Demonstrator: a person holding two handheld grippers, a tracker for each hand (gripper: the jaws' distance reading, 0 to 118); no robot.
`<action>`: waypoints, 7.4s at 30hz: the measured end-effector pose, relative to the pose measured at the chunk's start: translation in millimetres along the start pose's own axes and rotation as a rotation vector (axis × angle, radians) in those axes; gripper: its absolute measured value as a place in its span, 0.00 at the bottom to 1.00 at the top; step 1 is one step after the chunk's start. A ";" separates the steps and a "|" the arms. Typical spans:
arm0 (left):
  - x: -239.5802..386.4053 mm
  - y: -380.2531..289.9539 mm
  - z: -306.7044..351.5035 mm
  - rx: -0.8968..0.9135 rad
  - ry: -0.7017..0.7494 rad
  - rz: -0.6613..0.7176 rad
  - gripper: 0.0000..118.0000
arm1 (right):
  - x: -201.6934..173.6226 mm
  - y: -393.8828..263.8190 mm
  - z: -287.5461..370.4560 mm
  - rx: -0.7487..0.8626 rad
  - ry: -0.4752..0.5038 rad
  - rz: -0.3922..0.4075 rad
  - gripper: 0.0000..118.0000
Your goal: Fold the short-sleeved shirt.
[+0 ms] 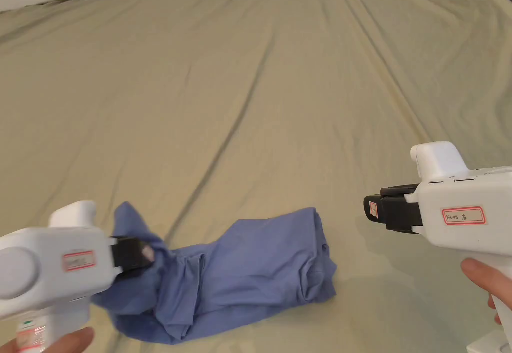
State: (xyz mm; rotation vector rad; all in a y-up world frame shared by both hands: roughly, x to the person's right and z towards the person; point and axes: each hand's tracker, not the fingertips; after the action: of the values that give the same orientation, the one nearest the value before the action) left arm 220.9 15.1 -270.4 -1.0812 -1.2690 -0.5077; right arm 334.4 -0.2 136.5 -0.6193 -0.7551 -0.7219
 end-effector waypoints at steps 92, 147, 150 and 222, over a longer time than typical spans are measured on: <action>-121.2 -32.0 -94.3 -0.139 -0.744 0.324 0.35 | -70.6 5.2 -83.5 -0.244 0.073 0.151 0.02; 76.8 69.2 176.5 0.911 0.306 -0.254 0.00 | -122.4 124.6 129.1 0.701 -0.447 0.281 0.02; 77.5 68.3 178.8 0.911 0.275 -0.216 0.04 | -128.5 127.1 122.8 0.687 -0.478 0.294 0.62; 53.8 69.2 180.0 1.028 0.384 -0.162 0.96 | -126.8 125.6 121.0 0.747 -0.553 0.286 1.00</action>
State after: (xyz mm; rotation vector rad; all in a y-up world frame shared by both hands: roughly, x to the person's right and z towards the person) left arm 201.4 214.0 -258.5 -0.0126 -1.0512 -0.1122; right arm 318.0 206.6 77.8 -0.2191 -1.3244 0.0380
